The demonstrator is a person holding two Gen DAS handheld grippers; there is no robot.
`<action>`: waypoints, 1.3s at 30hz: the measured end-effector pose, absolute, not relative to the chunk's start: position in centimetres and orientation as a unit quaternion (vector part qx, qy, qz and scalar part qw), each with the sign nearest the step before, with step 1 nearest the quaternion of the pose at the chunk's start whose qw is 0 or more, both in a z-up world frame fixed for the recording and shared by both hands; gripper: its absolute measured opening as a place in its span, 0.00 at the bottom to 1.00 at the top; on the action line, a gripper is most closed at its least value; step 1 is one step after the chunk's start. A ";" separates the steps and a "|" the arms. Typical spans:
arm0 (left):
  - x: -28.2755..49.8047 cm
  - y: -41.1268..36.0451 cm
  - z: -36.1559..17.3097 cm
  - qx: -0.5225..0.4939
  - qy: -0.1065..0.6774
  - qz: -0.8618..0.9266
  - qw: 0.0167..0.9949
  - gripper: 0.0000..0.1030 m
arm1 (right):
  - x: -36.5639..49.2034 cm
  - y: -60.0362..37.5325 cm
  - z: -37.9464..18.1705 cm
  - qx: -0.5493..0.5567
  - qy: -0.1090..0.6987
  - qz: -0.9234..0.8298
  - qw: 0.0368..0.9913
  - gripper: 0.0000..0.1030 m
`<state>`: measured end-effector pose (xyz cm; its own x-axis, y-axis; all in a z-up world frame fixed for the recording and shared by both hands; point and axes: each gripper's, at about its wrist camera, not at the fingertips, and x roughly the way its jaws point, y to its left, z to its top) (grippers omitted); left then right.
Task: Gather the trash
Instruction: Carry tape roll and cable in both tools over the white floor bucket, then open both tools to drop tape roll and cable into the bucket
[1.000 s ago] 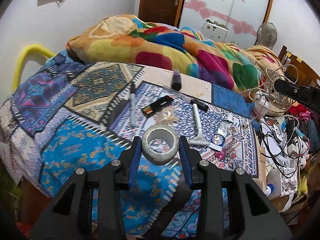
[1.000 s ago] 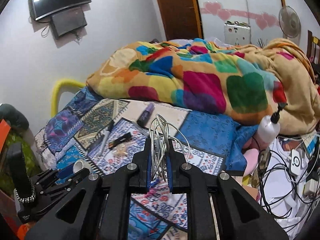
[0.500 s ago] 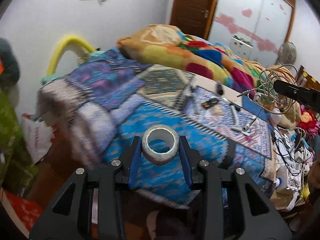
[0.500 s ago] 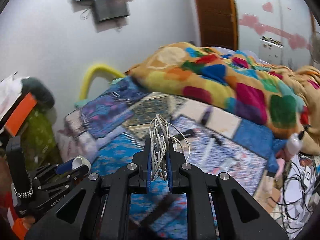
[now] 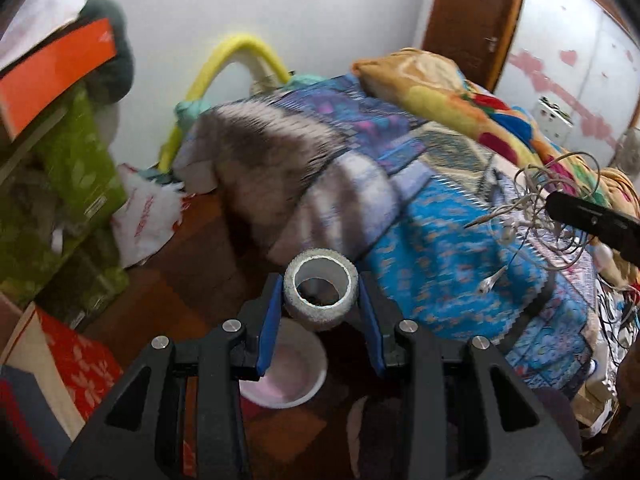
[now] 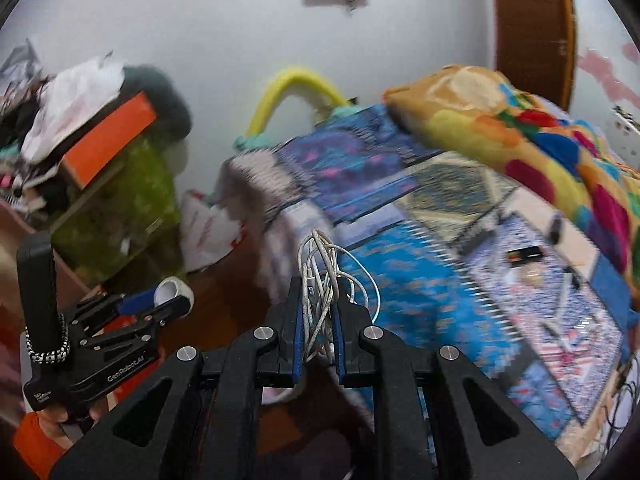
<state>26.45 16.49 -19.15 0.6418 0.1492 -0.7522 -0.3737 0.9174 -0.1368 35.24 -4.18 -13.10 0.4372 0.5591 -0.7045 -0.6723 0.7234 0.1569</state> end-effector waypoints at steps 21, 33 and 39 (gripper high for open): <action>24.9 23.5 -33.4 -0.201 0.512 0.189 0.814 0.36 | 34.4 12.1 -27.9 -0.193 0.537 0.436 0.696 0.13; 27.2 24.3 -35.5 -0.219 0.537 0.177 0.795 0.37 | 35.9 12.4 -28.1 -0.187 0.538 0.435 0.697 0.47; 27.9 24.6 -35.6 -0.231 0.550 0.187 0.781 0.44 | 36.3 10.9 -26.7 -0.179 0.527 0.428 0.712 0.47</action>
<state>27.88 24.63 -35.58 0.3252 0.0372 -0.9449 -0.5456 0.8235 -0.1553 36.28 10.94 -26.73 0.0788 0.4207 -0.9038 -0.7984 0.5695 0.1955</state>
